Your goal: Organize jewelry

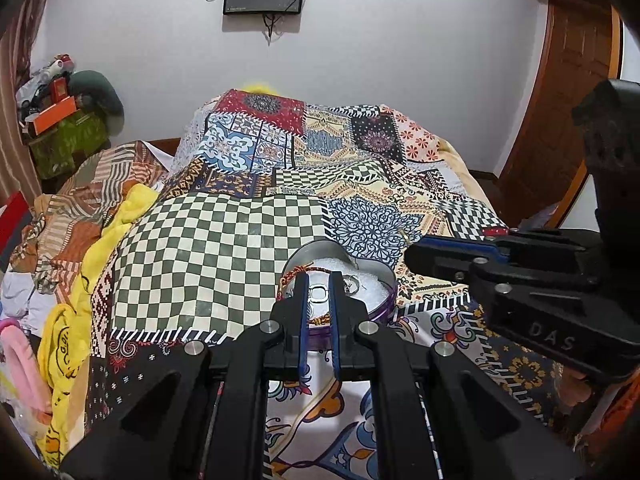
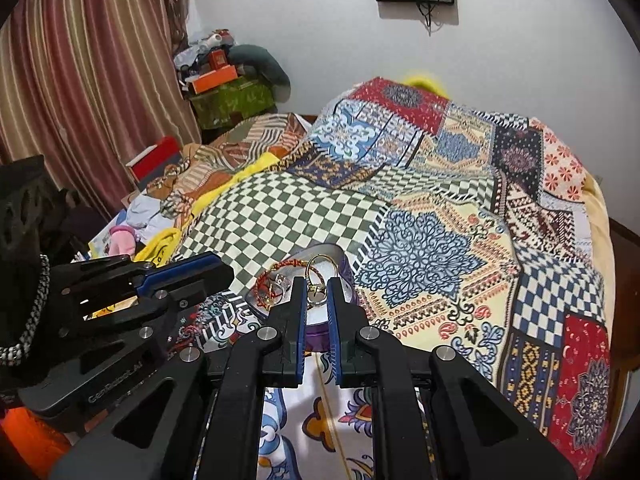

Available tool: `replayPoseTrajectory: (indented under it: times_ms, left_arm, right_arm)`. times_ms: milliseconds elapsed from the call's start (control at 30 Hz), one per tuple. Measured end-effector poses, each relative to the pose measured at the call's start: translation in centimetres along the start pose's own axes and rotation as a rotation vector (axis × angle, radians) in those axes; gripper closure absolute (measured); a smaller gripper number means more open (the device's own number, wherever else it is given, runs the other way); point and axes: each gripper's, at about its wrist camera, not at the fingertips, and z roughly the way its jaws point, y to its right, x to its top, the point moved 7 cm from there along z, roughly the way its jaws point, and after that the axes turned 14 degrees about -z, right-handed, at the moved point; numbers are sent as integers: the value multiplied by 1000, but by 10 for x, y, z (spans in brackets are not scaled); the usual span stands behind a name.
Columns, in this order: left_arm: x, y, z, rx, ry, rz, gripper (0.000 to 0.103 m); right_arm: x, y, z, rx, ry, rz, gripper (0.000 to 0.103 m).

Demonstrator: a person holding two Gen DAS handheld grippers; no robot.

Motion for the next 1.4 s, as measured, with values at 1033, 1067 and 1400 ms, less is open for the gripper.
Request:
replayPoseTrajectory:
  times_ms: [1033, 1067, 1400]
  left_arm:
    - [-7, -18, 34, 14, -91, -56, 96]
    - [-7, -18, 32, 13, -91, -59, 96]
    - [4, -18, 1, 21, -37, -77, 95]
  right_arm:
    - [-6, -8, 38, 13, -119, -96, 94]
    - [-7, -8, 38, 13, -123, -96, 92]
    - [6, -13, 5, -63, -46, -127, 73]
